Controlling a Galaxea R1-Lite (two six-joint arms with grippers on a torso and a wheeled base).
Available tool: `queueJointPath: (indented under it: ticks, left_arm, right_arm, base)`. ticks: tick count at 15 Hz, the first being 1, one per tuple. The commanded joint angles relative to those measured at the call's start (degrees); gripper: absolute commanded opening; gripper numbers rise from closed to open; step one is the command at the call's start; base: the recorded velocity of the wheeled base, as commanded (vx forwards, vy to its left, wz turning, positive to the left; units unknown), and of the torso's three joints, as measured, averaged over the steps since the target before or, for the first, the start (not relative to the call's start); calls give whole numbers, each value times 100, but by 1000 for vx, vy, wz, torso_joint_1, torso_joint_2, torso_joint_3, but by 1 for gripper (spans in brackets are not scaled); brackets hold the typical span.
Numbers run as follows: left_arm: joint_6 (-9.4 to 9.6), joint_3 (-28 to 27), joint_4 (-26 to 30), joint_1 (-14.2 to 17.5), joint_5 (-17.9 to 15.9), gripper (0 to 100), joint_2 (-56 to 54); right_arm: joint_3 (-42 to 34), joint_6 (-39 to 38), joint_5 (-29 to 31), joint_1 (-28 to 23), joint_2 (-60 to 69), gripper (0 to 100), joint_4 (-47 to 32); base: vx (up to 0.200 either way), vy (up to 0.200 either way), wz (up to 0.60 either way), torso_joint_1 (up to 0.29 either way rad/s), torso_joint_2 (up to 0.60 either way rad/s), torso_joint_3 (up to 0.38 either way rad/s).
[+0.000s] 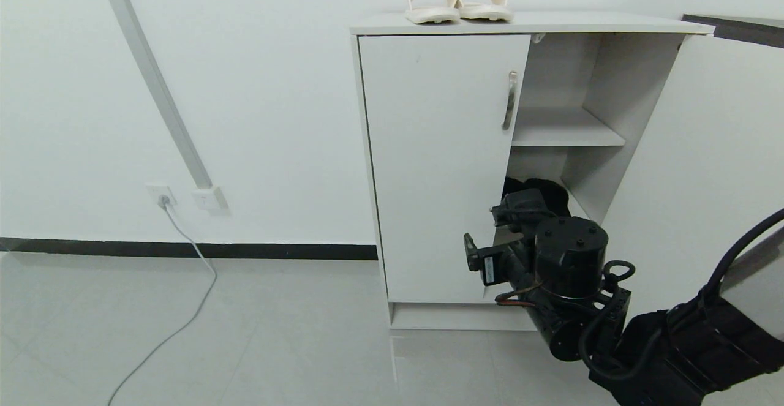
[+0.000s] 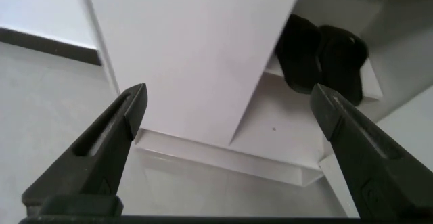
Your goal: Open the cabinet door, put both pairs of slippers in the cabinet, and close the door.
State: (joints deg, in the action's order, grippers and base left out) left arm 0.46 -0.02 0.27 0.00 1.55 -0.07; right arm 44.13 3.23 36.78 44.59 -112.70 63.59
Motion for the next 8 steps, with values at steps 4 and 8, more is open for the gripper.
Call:
queueJointPath:
  ticks: [4, 8]
  left_arm:
    - [6, 2, 0, -9, 3, 0, 7]
    - [-2, 2, 0, -9, 3, 0, 7]
  right_arm:
    - [-27, -7, -4, -65, -33, 100, 13]
    - [-54, -7, -13, -100, -59, 100, 13]
  base:
    - [0, 0, 0, 0, 0, 0]
    - [0, 0, 0, 1, -35, -35]
